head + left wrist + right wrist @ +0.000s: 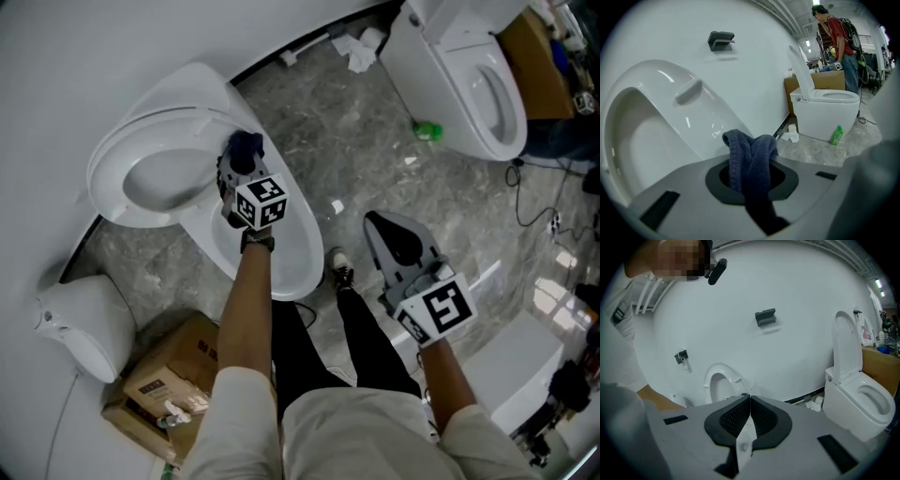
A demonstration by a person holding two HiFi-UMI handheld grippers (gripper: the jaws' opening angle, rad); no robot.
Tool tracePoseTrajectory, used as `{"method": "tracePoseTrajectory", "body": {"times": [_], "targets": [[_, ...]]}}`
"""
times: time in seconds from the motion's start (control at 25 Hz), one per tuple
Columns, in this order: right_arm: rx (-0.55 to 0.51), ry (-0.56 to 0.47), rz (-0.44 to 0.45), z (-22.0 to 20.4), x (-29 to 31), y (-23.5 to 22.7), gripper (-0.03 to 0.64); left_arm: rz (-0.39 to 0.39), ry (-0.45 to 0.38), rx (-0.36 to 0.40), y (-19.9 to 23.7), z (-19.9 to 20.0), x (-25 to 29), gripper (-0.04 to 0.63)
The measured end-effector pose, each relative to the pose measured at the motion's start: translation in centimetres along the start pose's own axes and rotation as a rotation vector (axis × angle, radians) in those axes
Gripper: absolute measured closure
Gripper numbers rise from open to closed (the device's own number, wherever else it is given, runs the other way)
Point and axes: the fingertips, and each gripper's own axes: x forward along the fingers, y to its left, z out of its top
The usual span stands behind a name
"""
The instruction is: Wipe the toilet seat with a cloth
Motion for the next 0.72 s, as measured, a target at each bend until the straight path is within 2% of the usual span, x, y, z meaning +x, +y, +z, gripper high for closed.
{"method": "tracePoseTrajectory", "body": {"times": [0.2,0.28,0.6,0.72], "targets": [[0.008,0.028,0.005,-1.6,0.0,0.1,0.588,0.008,0.036,-0.036,-1.0,-1.8,0.8,0.541],[0.016,0.035,0.003,-2.2,-0.1,0.0,0.588,0.016,0.019,-0.012,-1.1,-1.7,0.8,0.541],[0.02,0.081,0.038,-4.7,1.2,1.6,0.588,-0.007,-0.094,0.299,-2.1,-2.2,-0.1,0.541],[0.021,0.091,0.05,-5.5,1.7,2.2,0.588,-0.01,-0.113,0.365,-2.5,-2.6,-0.4,0.541]]}}
